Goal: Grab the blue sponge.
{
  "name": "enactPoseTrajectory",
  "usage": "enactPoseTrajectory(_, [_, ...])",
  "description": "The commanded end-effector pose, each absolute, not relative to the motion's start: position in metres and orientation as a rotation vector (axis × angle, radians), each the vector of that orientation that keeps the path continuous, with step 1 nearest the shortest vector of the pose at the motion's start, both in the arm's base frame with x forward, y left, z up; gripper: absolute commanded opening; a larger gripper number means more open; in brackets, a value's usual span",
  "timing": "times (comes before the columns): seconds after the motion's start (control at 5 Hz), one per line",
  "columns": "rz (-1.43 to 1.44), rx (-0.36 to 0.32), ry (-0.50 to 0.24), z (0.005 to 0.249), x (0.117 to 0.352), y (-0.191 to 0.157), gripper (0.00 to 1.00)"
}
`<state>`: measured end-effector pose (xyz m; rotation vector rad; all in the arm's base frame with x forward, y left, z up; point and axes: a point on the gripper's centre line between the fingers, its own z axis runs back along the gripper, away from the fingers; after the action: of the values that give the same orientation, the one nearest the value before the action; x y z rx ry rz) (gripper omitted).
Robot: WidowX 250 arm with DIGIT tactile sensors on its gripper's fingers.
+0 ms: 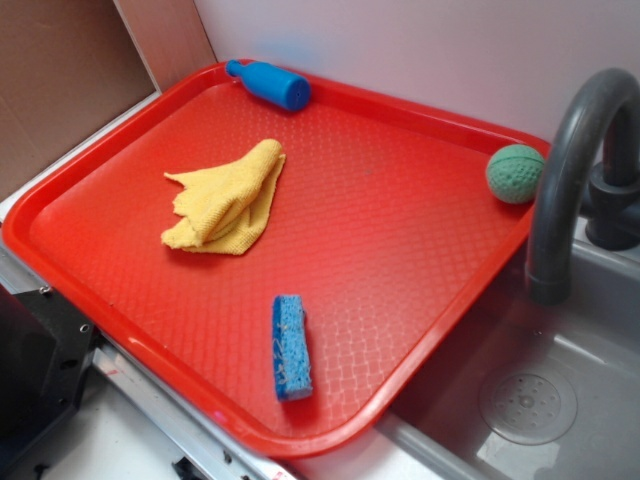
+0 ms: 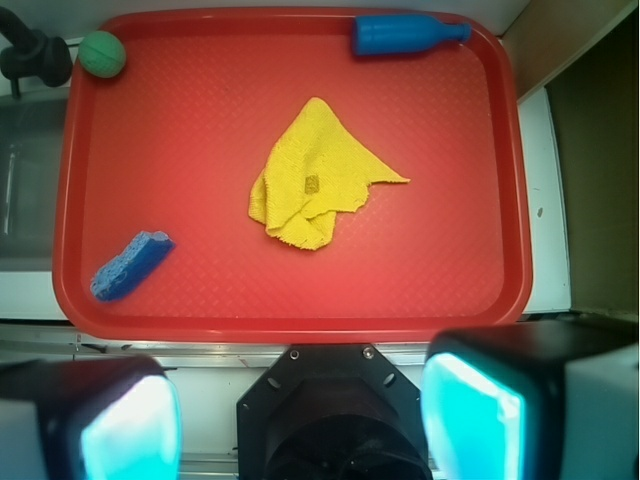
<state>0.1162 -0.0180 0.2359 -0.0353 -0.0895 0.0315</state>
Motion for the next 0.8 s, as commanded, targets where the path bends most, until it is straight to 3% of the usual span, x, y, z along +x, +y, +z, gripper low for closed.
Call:
enactPoseTrajectory(0.0, [0.032, -0.035, -0.089, 0.236, 0.116, -0.018, 1.00])
enactPoseTrajectory(0.4, [0.412, -0.124, -0.220, 0.217, 0.127, -0.060, 1.00])
enactPoseTrajectory(0.6, [0.547, -0.155, -0.167, 0.192, 0.142, -0.086, 1.00])
